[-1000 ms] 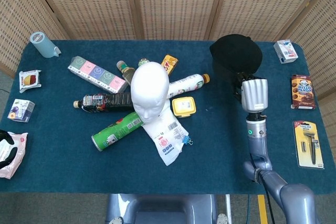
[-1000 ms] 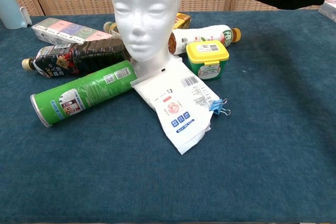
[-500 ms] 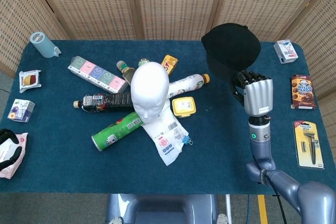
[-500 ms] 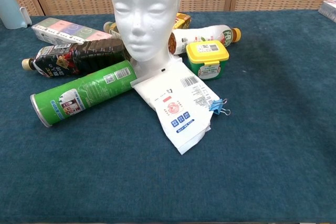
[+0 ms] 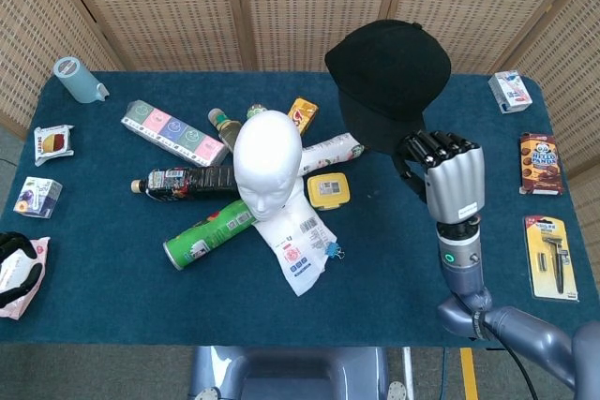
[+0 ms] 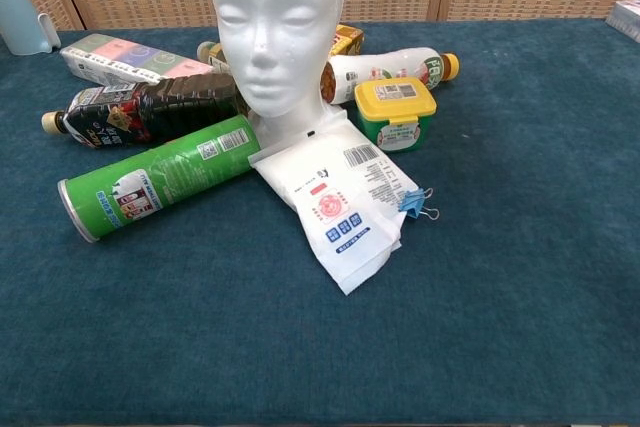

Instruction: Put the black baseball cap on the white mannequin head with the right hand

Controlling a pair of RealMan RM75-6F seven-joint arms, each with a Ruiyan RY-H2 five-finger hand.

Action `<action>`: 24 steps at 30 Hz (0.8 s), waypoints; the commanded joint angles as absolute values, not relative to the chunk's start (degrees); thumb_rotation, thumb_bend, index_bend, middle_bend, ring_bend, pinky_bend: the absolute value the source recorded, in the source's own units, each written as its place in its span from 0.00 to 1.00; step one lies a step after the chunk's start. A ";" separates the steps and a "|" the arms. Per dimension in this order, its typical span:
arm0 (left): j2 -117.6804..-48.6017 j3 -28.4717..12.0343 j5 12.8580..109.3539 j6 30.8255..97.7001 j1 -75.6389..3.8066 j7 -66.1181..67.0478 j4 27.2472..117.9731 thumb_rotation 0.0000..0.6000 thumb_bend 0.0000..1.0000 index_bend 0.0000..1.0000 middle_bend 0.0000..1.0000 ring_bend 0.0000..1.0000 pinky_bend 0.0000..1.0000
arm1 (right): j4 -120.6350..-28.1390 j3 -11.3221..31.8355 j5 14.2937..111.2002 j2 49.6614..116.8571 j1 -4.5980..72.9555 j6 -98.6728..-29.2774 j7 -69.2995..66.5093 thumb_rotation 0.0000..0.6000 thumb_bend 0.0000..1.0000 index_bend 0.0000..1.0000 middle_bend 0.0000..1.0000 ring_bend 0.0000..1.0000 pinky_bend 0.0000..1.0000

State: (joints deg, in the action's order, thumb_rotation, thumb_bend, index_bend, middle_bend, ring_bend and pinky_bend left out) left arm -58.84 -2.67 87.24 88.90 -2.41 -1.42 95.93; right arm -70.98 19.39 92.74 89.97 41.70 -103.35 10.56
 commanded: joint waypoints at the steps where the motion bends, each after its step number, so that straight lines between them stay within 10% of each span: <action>1: -59.02 -2.63 87.27 88.83 -2.45 -1.62 95.67 1.00 0.32 0.53 0.44 0.36 0.35 | -75.53 19.35 95.82 88.33 42.84 -102.92 13.76 1.00 0.39 0.67 0.70 0.79 0.93; 24: -60.09 -2.22 85.22 89.06 -0.84 -6.35 90.77 1.00 0.32 0.53 0.44 0.36 0.35 | -78.20 19.21 100.75 93.43 51.50 -89.55 24.99 1.00 0.39 0.68 0.71 0.80 0.93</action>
State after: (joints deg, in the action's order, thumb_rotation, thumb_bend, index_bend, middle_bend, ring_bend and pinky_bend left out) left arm -59.99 -2.22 85.38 89.11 -0.92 -6.10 91.03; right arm -79.07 19.02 100.90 92.72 50.84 -90.38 24.29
